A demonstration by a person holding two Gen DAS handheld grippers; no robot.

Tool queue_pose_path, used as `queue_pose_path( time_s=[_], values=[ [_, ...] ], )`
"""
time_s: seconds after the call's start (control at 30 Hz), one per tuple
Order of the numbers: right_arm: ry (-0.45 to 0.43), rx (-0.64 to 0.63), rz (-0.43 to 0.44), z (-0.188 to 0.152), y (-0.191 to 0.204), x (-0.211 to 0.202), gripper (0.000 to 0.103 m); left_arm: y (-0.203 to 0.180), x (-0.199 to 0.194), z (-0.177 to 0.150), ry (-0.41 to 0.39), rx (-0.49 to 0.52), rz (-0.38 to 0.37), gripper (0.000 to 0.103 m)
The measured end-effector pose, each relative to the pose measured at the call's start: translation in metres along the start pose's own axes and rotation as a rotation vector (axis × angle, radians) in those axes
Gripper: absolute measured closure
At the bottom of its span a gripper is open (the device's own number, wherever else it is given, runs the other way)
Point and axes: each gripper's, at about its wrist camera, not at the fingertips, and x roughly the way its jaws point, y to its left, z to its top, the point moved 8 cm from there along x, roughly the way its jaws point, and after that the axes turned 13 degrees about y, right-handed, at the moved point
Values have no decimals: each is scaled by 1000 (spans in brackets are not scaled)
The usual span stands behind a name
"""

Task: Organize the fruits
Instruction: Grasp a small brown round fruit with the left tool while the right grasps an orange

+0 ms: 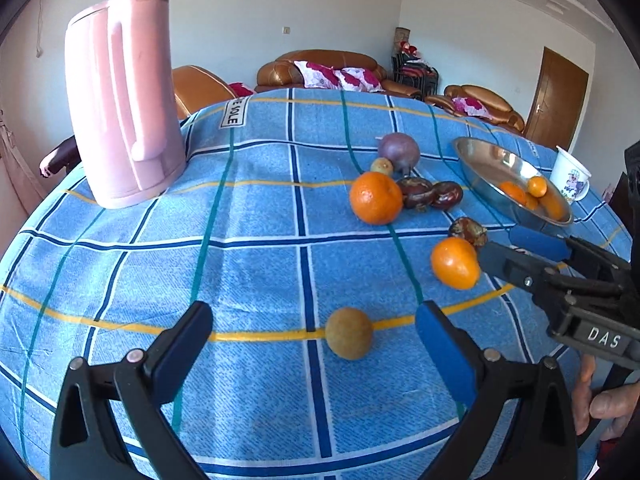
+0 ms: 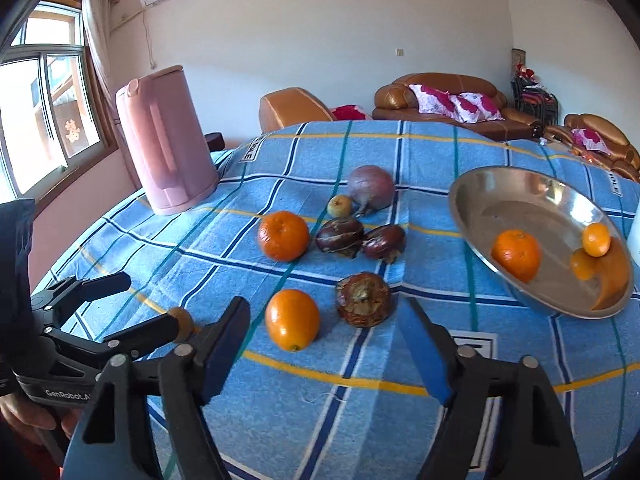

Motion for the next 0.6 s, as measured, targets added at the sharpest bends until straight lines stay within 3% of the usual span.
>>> queue_pose_path(
  time_s=[0.07, 0.17, 0.4, 0.6],
  values=[
    [29, -8, 18, 1, 8, 9, 42, -2, 4, -1, 18, 8, 35, 6],
    [76, -22, 25, -1, 15, 20, 42, -5, 8, -2, 40, 35, 36, 24],
    [197, -37, 30, -9, 20, 44, 51, -14, 18, -5, 98, 86, -6, 51],
    [202, -60, -4, -7, 23, 47, 54, -17, 24, -7, 120, 93, 3, 50]
  ],
)
